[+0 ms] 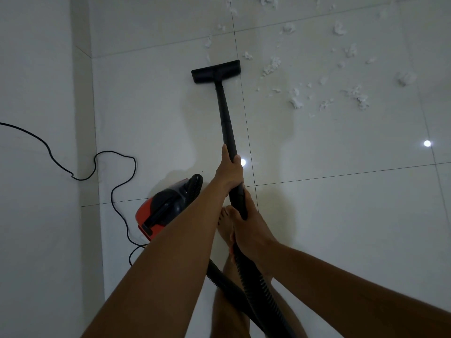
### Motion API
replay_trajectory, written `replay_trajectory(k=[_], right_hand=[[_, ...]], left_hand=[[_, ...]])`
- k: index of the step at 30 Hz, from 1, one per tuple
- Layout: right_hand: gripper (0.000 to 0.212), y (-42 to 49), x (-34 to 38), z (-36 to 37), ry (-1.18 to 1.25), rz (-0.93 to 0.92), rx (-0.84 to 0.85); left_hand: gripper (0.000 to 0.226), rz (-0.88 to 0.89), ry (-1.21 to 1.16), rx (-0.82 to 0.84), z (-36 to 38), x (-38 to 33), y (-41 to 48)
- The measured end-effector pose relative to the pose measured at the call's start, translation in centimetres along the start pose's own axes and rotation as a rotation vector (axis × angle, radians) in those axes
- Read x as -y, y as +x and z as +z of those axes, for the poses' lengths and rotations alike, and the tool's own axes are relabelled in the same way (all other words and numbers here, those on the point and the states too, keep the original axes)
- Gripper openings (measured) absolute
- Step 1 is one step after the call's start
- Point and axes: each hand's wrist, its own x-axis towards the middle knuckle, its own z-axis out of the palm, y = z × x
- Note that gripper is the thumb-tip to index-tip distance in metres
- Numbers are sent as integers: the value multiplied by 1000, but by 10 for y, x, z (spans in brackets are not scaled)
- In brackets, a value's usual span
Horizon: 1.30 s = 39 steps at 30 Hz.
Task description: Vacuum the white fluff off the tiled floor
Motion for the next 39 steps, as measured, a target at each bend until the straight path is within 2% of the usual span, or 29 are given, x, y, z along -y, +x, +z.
replay_trajectory(k=[5, 12, 20, 28, 39], right_hand=[[59, -2, 0, -2, 11, 21, -7], [57, -4, 2, -6, -1, 22, -12], [53, -4, 7, -8, 91, 30, 0], [54, -6, 7, -9, -10, 27, -22], [56, -6, 7, -6, -79, 9, -47]], left_hand=[[67, -3, -109, 27, 1, -1, -2], [66, 10, 59, -51, 6, -6, -2], [70, -48, -221, 56, -4, -11, -3], [65, -8, 77, -25, 6, -17, -8], [64, -31, 152, -39, 6, -20, -7]])
